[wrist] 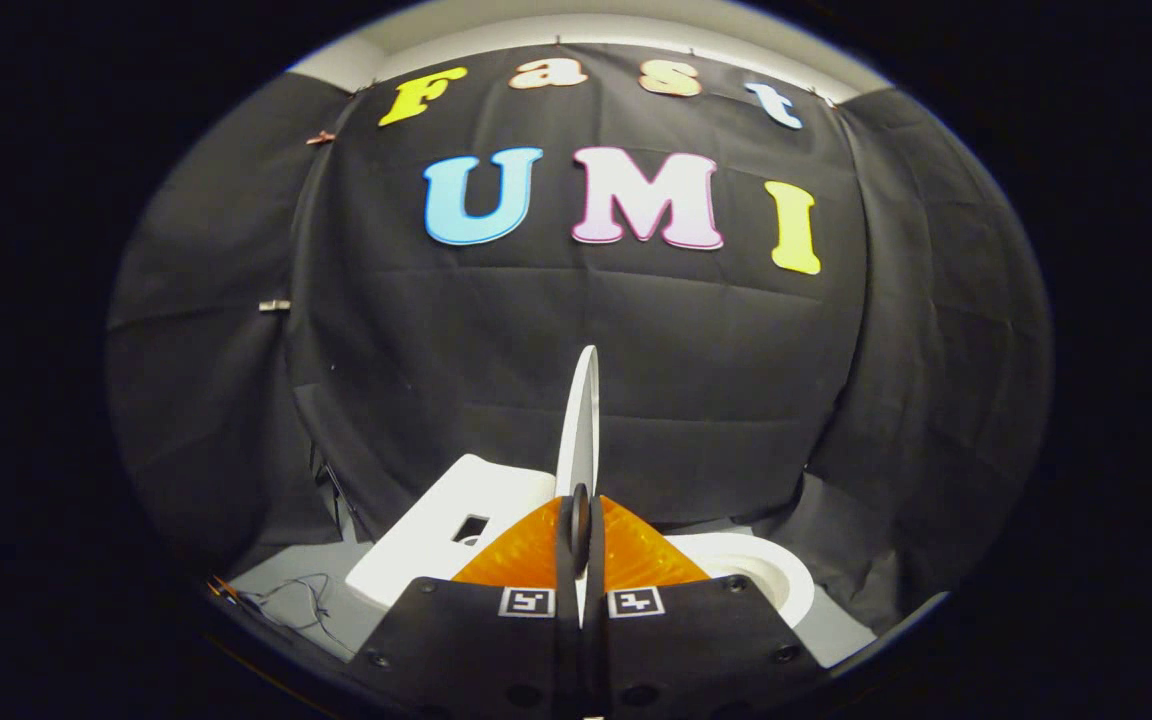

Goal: Open the toilet lid.

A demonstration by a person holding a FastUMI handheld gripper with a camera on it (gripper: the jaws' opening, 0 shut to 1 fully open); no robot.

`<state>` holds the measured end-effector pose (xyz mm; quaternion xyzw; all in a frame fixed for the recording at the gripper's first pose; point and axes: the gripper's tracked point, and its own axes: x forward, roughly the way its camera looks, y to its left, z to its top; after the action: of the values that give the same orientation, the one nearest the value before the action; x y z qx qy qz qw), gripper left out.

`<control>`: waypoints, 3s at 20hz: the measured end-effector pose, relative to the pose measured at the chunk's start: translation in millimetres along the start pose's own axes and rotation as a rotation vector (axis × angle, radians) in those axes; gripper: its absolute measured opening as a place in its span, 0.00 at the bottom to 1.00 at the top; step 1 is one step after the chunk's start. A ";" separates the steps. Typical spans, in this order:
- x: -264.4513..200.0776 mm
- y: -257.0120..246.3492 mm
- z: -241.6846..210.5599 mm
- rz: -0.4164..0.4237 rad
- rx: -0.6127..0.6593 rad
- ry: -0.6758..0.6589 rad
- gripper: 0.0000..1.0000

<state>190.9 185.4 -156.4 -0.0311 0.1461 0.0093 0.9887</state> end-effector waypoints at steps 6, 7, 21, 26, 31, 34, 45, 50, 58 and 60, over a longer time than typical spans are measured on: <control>-1.9 40.3 -1.4 0.036 -0.100 0.015 0.05; -2.1 46.7 -0.2 0.042 -0.106 0.017 0.05; -43.2 43.2 10.7 0.116 -0.072 0.014 0.99; -98.5 11.4 39.5 0.147 -0.048 -0.054 0.99; -151.5 -44.7 61.9 0.125 0.023 -0.111 0.99; -180.8 -72.2 75.2 0.114 0.041 -0.145 0.99; -233.7 -133.2 106.5 0.073 0.066 -0.241 0.99; -236.2 -146.0 102.9 0.063 0.051 -0.232 0.99; -239.7 -154.6 107.2 0.053 0.054 -0.252 0.99; -239.6 -154.5 106.4 0.054 0.052 -0.249 0.99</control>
<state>-3.5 35.9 23.7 -0.0001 0.0230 0.0360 0.9991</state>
